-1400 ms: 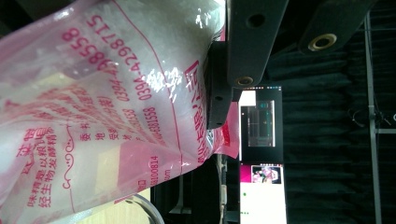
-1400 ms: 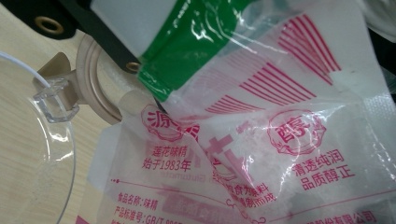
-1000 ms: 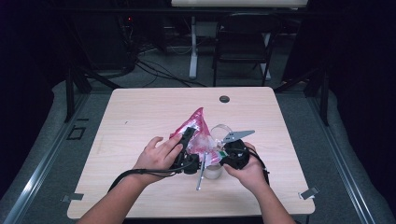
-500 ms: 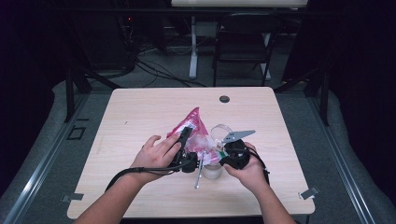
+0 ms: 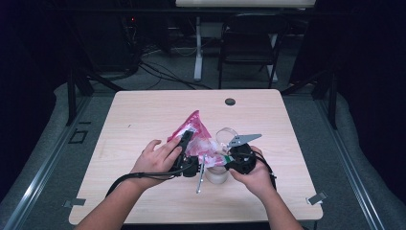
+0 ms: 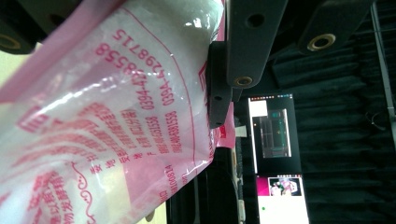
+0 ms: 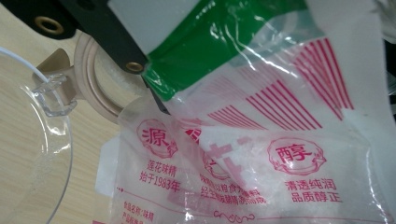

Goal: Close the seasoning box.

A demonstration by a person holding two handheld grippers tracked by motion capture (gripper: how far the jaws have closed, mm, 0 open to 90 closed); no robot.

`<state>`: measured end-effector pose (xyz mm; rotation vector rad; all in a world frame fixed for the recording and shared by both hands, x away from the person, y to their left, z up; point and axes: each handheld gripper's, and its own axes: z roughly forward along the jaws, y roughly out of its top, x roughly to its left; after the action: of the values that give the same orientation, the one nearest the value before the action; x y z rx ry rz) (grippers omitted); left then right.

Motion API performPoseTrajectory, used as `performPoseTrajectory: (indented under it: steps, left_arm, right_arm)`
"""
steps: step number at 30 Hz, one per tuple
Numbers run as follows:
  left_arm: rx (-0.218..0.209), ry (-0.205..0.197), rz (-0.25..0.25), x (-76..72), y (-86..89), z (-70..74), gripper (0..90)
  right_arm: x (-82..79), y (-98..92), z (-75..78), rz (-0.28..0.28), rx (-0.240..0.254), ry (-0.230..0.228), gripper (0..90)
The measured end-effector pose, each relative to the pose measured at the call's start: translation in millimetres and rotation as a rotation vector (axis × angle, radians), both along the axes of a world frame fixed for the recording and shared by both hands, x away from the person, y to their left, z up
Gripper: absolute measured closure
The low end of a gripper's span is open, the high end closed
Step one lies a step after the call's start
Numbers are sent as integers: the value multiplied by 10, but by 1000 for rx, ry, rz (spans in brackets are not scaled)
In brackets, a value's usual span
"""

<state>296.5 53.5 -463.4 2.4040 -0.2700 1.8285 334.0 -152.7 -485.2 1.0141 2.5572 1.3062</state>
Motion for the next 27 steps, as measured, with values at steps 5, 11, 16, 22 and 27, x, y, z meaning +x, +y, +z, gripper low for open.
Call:
performPoseTrajectory:
  steps: [5, 11, 16, 22, 27]
  left_arm:
    - [3, -7, -10, 9, 20, -13, 687]
    - [0, 4, -3, 13, 46, -27, 687]
    - [-9, 12, 3, 12, 57, -34, 687]
    - [-17, 30, 23, 12, 89, -53, 687]
    - [-24, 28, 24, 15, 108, -55, 688]
  right_arm:
    - [5, -13, 5, 2, -6, -1, 900]
    - [-1, 0, 1, -4, -2, -5, 900]
    - [-4, 0, 10, 1, -7, -9, 900]
    - [-13, 11, 16, 0, -8, -15, 900]
    - [-22, 19, 27, 0, -5, -21, 900]
